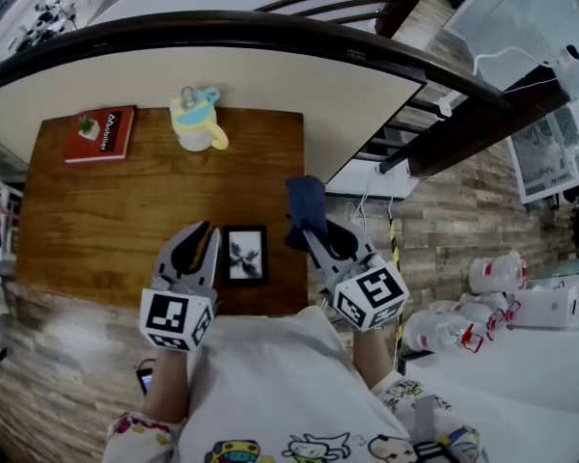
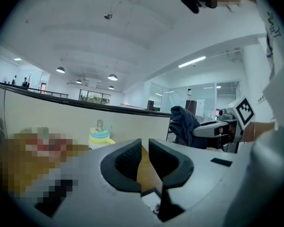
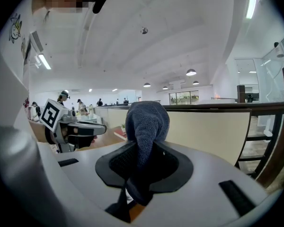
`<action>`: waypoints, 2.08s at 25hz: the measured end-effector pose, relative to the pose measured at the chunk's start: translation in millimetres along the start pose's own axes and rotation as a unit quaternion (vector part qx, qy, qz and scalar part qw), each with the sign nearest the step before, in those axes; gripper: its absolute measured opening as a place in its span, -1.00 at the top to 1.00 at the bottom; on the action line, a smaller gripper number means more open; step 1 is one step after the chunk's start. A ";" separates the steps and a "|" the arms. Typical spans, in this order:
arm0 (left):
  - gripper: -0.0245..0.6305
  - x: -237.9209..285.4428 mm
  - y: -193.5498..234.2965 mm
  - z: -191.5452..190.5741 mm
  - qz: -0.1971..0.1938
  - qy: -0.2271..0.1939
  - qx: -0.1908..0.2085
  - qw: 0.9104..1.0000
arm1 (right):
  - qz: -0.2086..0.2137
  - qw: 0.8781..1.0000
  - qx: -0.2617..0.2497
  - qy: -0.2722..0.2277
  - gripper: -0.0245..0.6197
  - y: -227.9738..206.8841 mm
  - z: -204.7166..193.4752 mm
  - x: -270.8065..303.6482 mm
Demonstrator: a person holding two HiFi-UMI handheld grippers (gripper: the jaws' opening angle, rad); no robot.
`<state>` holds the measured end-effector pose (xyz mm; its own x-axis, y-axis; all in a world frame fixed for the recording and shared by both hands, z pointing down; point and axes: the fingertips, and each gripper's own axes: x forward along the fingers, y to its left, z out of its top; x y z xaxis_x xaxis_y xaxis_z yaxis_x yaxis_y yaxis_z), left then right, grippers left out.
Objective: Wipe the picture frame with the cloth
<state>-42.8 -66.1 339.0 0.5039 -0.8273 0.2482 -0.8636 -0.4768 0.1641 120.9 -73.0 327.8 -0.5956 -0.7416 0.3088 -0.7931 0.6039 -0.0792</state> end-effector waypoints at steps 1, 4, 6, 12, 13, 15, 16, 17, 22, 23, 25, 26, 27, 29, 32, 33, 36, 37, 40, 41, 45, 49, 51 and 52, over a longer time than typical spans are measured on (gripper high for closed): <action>0.81 -0.1 0.2 1.1 0.000 -0.002 -0.003 1.000 | 0.000 1.000 -0.002 -0.003 0.70 -0.5 0.4 -0.4; 0.86 -1.0 1.7 2.1 -0.003 -0.004 -0.011 1.000 | -0.002 1.000 -0.002 -0.010 0.70 -1.1 -0.4 -1.7; 0.89 -2.5 3.6 1.3 -0.003 -0.003 -0.014 1.000 | -0.003 1.000 0.000 -0.016 0.70 -0.8 -0.9 -2.9; 0.91 -6.3 9.2 -3.4 -0.004 0.002 -0.025 1.000 | -0.015 1.000 0.000 -0.028 0.71 -5.9 -0.4 -7.6; 0.91 -6.1 9.7 -3.5 -0.005 0.004 -0.027 1.000 | -0.015 0.999 0.002 -0.028 0.71 -7.0 0.0 -8.1; 0.91 -5.6 10.9 -4.1 -0.006 0.006 -0.029 1.000 | -0.017 0.999 0.006 -0.027 0.71 -8.3 -0.5 -8.4; 0.91 -5.6 11.2 -4.7 -0.007 0.008 -0.029 1.000 | -0.017 1.000 0.007 -0.025 0.71 -8.6 -1.5 -8.4; 0.91 -5.6 11.1 -5.4 -0.007 0.009 -0.028 1.000 | -0.017 1.000 0.007 -0.023 0.71 -8.8 -2.8 -8.5; 0.91 -4.4 6.9 -8.4 -0.014 0.014 -0.023 1.000 | -0.019 1.000 0.014 -0.020 0.71 -10.6 -7.6 -10.0; 0.91 -4.3 6.3 -9.0 -0.015 0.016 -0.021 1.000 | -0.020 1.000 0.014 -0.019 0.71 -10.9 -8.5 -10.2; 0.91 -4.1 5.1 -9.7 -0.015 0.018 -0.020 1.000 | -0.021 1.000 0.016 -0.018 0.71 -11.5 -9.8 -10.9; 0.91 -4.0 4.7 -9.9 -0.014 0.019 -0.019 1.000 | -0.021 0.999 0.016 -0.018 0.71 -11.9 -10.1 -11.4; 0.92 -3.9 4.4 -10.3 -0.013 0.019 -0.017 1.000 | -0.021 0.999 0.016 -0.018 0.71 -12.3 -10.3 -11.8; 0.92 -3.7 4.0 -10.7 -0.012 0.019 -0.015 1.000 | -0.021 0.999 0.016 -0.018 0.71 -12.6 -11.1 -12.3; 0.91 -3.0 2.8 -9.7 -0.015 0.020 -0.011 1.000 | -0.021 0.999 0.018 -0.018 0.71 -11.9 -12.1 -12.8; 0.92 -2.9 2.7 -9.6 -0.016 0.021 -0.008 1.000 | -0.021 0.999 0.018 -0.018 0.71 -11.5 -12.2 -12.9; 0.92 -2.3 2.7 -10.3 -0.017 0.023 -0.002 1.000 | -0.021 0.999 0.018 -0.018 0.71 -10.6 -13.1 -13.2; 0.92 -2.1 2.4 -10.4 -0.018 0.023 0.001 1.000 | -0.022 0.999 0.017 -0.018 0.71 -10.6 -13.4 -13.7; 0.92 -2.1 3.2 -9.8 -0.023 0.024 0.007 0.999 | -0.025 0.999 0.017 -0.017 0.71 -9.7 -14.1 -14.4; 0.92 -1.7 4.0 -9.2 -0.024 0.024 0.007 0.999 | -0.025 0.999 0.017 -0.017 0.71 -9.0 -14.3 -14.3; 0.92 -1.4 5.0 -9.9 -0.028 0.026 0.012 0.999 | -0.021 1.000 0.016 -0.013 0.71 -4.6 -17.9 -14.9; 0.92 -1.9 6.8 -11.8 -0.027 0.027 0.014 0.999 | -0.022 1.000 0.018 -0.011 0.71 -3.2 -20.6 -15.7; 0.92 -2.1 8.4 -11.9 -0.027 0.028 0.015 0.999 | -0.022 1.000 0.019 -0.012 0.71 -3.0 -20.6 -15.8; 0.92 -2.4 9.4 -12.3 -0.027 0.028 0.017 0.999 | -0.022 0.999 0.019 -0.012 0.71 -2.8 -20.7 -15.7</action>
<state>-51.9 -64.9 351.7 0.5497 -0.7823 0.2929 -0.8343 -0.5315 0.1464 135.2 -57.0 342.8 -0.5622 -0.7747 0.2894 -0.8229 0.5587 -0.1028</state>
